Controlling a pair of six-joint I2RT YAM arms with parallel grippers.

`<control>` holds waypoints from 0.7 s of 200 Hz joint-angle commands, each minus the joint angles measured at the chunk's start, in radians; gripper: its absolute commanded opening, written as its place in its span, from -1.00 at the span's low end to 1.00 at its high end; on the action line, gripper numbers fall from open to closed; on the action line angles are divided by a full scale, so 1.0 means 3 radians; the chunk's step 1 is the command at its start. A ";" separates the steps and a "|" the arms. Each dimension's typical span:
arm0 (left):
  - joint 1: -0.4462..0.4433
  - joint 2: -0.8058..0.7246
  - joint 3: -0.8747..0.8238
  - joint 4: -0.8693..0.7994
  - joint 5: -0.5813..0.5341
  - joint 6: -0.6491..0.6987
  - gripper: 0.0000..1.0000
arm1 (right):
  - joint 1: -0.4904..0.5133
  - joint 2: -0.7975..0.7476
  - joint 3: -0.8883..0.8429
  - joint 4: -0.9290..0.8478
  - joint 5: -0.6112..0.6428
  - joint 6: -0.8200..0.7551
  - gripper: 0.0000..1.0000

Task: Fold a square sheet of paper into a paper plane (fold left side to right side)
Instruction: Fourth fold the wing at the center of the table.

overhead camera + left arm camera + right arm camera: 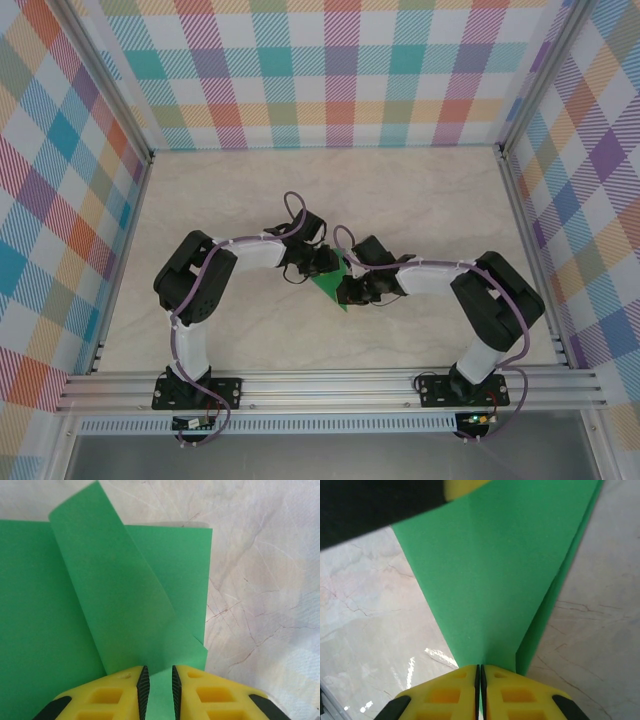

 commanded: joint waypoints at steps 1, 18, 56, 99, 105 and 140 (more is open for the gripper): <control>0.0035 0.0056 0.0056 -0.0291 -0.0263 0.0062 -0.52 | 0.0023 0.0127 -0.0090 -0.0362 0.0104 -0.0022 -0.77; 0.0063 0.0083 0.0113 -0.0310 -0.0278 0.0085 -0.51 | 0.0023 0.0184 -0.0073 -0.0541 0.0069 -0.0063 -0.79; 0.0192 0.0166 0.0238 -0.0373 -0.0359 0.0180 -0.51 | 0.0023 0.0183 -0.0119 -0.0679 0.0106 -0.0033 -0.83; 0.0435 0.0436 0.0486 -0.0372 -0.0293 0.0333 -0.50 | 0.0023 0.0214 -0.0225 -0.0562 0.0020 -0.0008 -0.93; 0.0472 0.0476 0.0527 -0.0371 -0.0262 0.0355 -0.50 | 0.0023 0.0210 -0.0235 -0.0562 0.0023 -0.0006 -0.94; 0.0634 0.0718 0.0885 -0.0586 -0.0165 0.0435 -0.50 | 0.0023 0.0194 -0.0258 -0.0623 0.0060 -0.0032 -0.95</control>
